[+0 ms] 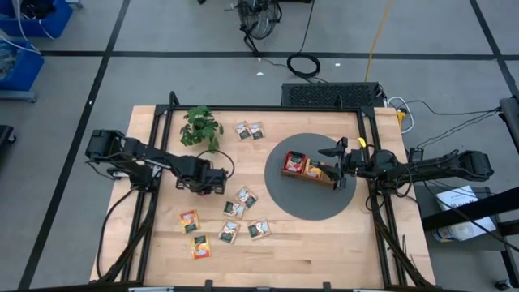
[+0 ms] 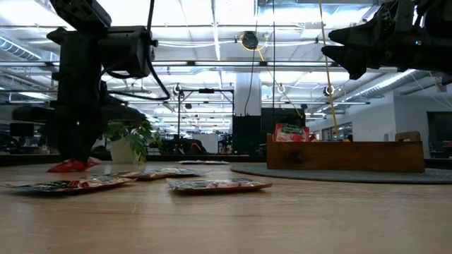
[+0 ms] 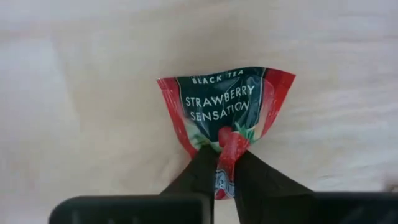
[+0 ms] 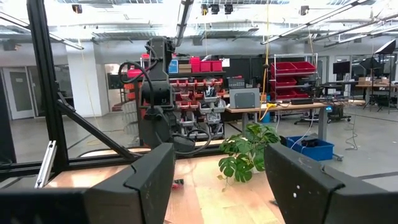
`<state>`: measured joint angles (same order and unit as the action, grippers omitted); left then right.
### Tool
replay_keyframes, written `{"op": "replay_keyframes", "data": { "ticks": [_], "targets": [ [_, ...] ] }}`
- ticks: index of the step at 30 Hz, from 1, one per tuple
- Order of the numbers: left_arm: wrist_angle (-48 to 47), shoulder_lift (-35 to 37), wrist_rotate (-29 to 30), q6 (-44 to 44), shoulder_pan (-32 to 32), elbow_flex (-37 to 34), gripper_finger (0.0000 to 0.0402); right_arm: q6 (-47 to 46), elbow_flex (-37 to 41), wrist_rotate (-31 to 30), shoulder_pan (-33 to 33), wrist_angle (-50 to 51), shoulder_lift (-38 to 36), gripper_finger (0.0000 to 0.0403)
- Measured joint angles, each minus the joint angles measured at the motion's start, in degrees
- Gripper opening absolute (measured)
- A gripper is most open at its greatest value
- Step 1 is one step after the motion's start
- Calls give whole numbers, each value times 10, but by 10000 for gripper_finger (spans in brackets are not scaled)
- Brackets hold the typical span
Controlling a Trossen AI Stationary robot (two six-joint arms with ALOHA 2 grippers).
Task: Pick & Place Tea
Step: Put the red tea bag into the left section of the wooden organizer
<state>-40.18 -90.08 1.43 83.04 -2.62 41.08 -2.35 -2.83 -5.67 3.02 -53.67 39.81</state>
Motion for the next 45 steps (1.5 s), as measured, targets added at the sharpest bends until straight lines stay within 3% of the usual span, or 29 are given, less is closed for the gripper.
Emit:
{"op": "replay_keyframes", "data": {
  "ticks": [11, 15, 18, 21, 28, 34, 40, 45],
  "targets": [
    [45, 14, 186, -326, -42, 40, 10, 0, 0, 0, 0, 5, 1, 228],
    [165, 29, 244, -532, -56, 76, 9, 0, 0, 0, 0, 4, 10, 228],
    [291, 33, 238, -690, -60, 93, 9, 0, 0, 0, 0, 5, 20, 228],
    [380, 34, 213, -795, -58, 100, 9, -8, -7, 0, 0, 4, 36, 228],
    [450, 34, 197, -854, -39, 100, 7, -30, -37, -2, -20, -4, 112, 228],
    [485, 12, 274, -887, -14, 100, 7, -43, -93, -5, -24, -28, 209, 228],
    [623, -48, 325, -953, 15, 101, 7, -10, -167, -68, -23, -28, 307, 228],
    [752, -102, 429, -1029, 27, 101, 7, 15, -203, -80, -10, -43, 352, 228]
  ]
}}
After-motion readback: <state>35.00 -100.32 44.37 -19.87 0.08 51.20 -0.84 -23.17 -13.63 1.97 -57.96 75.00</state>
